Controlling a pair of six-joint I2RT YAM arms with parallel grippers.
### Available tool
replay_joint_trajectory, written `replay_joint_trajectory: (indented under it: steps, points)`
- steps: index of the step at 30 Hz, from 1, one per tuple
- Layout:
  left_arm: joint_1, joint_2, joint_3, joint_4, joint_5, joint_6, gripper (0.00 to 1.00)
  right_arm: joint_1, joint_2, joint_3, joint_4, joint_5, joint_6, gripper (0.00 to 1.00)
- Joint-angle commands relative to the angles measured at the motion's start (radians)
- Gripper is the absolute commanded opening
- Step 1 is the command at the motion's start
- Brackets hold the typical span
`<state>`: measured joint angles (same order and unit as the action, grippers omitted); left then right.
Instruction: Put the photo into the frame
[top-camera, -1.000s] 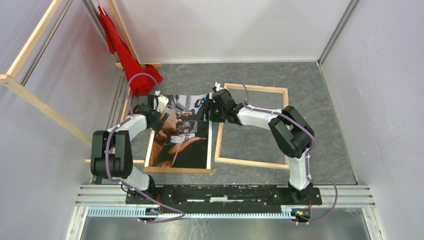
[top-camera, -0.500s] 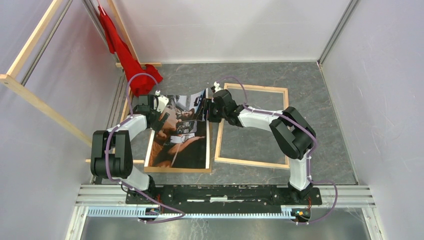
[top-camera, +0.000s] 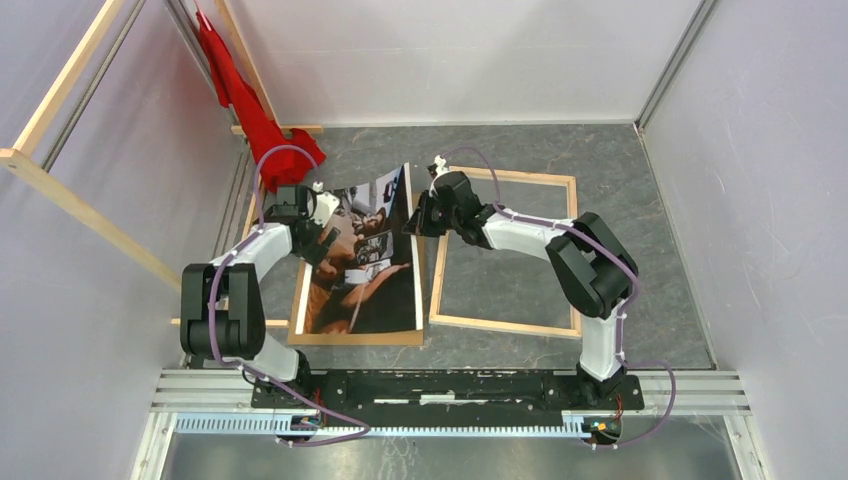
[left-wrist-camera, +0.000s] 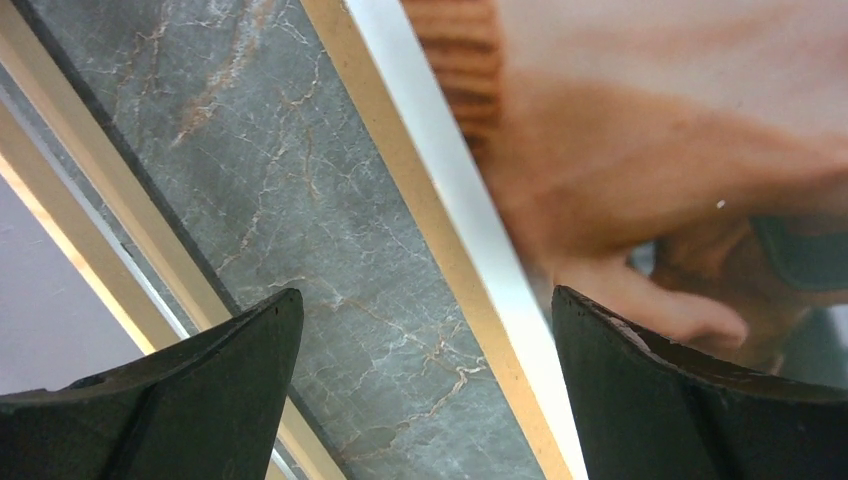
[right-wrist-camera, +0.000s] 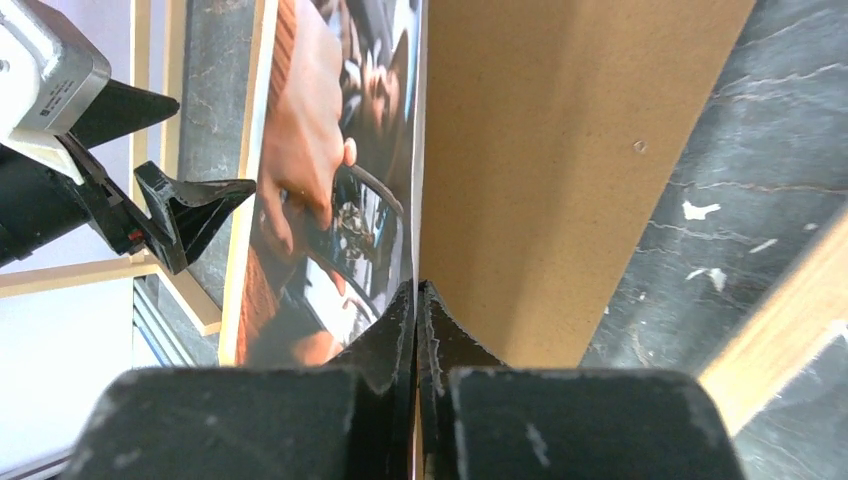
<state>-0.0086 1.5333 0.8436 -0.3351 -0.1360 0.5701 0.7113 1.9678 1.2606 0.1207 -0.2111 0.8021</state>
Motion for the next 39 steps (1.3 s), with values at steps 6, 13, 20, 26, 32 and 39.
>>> replay_joint_trajectory:
  steps: [6,13,20,26,32,39]
  points:
    - [-0.007,-0.100,0.222,-0.234,0.047,0.001,1.00,-0.132,-0.289,0.026,-0.175,0.001,-0.188,0.00]
    - [-0.008,-0.049,0.328,-0.330,0.094,-0.024,1.00,-0.300,-0.639,0.062,-0.565,0.304,-0.465,0.00]
    - [-0.013,-0.045,0.301,-0.314,0.131,-0.064,1.00,-0.321,-0.825,0.245,-0.835,0.698,-0.625,0.00]
    - [-0.024,-0.058,0.282,-0.312,0.126,-0.069,1.00,-0.303,-0.696,0.402,-0.978,0.720,-0.676,0.00]
    - [-0.026,-0.072,0.272,-0.311,0.131,-0.069,1.00,-0.248,-0.559,0.278,-1.020,0.682,-0.674,0.00]
    - [-0.039,-0.077,0.253,-0.288,0.131,-0.073,1.00,-0.249,-0.542,0.064,-0.899,0.508,-0.519,0.00]
